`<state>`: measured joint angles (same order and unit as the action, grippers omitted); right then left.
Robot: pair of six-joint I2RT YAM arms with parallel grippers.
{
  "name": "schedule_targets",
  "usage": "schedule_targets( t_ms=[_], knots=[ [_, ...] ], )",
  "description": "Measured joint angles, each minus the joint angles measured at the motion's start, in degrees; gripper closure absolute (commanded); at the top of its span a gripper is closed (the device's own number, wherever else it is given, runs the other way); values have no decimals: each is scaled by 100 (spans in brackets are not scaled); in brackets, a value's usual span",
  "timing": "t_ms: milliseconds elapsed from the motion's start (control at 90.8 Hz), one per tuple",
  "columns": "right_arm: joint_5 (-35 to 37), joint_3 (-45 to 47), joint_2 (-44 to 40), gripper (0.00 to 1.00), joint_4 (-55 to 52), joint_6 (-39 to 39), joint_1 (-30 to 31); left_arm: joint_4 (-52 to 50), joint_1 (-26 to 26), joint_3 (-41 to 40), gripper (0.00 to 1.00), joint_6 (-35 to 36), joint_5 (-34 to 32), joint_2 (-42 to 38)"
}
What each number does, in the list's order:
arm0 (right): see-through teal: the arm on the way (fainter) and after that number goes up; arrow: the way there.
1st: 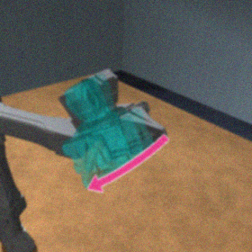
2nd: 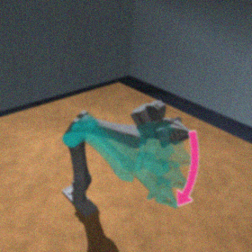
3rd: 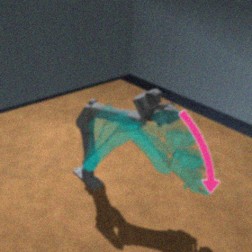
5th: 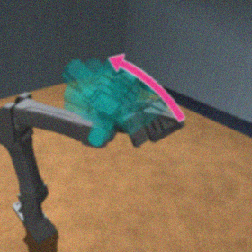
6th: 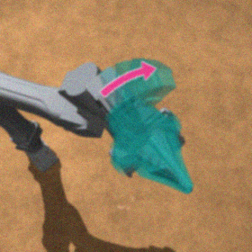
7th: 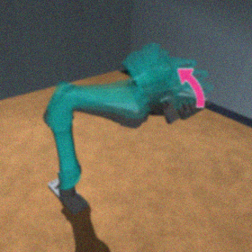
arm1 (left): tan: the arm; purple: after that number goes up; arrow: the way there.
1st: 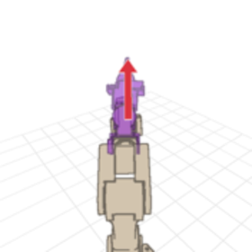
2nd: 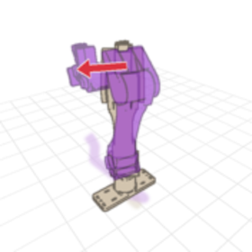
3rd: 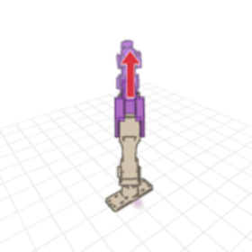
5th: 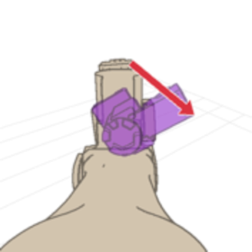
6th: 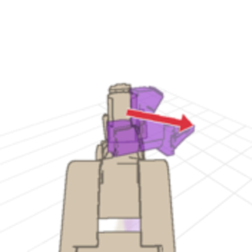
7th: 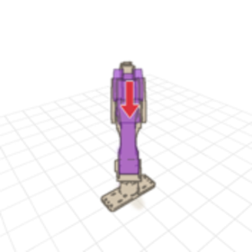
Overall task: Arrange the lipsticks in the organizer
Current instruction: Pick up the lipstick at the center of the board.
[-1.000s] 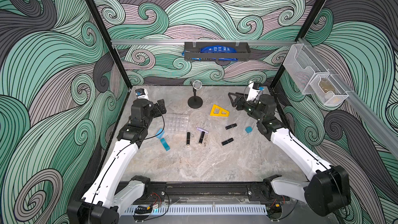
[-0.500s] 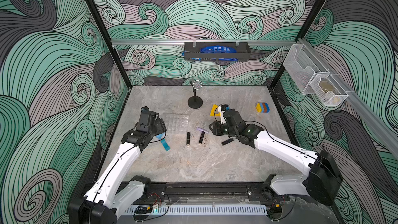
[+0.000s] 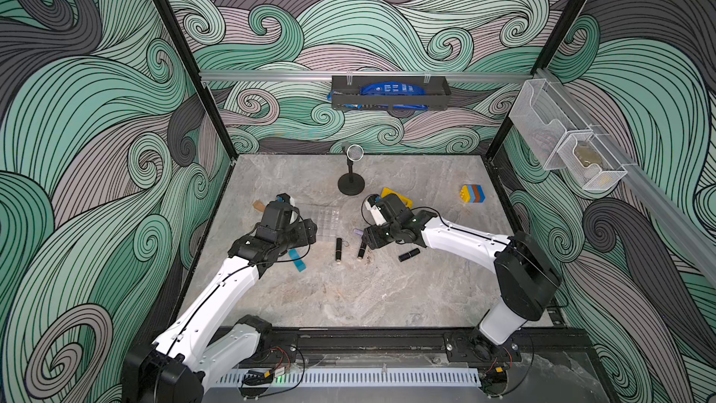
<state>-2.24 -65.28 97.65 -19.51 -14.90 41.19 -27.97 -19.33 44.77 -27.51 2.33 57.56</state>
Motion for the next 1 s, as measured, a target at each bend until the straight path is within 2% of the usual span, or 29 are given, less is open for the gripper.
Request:
schedule_targets(
  t_ms=[165, 462, 1002],
  knots=[
    [22, -640, 619, 32, -76, 319, 9, 109, 0, 7, 21, -2, 188, 72],
    [136, -1198, 1357, 40, -352, 667, 11, -79, 0, 396, 21, -9, 358, 380],
    [461, -1392, 1886, 53, -551, 944, 26, -203, 0, 396, 21, -9, 444, 420]
  ],
)
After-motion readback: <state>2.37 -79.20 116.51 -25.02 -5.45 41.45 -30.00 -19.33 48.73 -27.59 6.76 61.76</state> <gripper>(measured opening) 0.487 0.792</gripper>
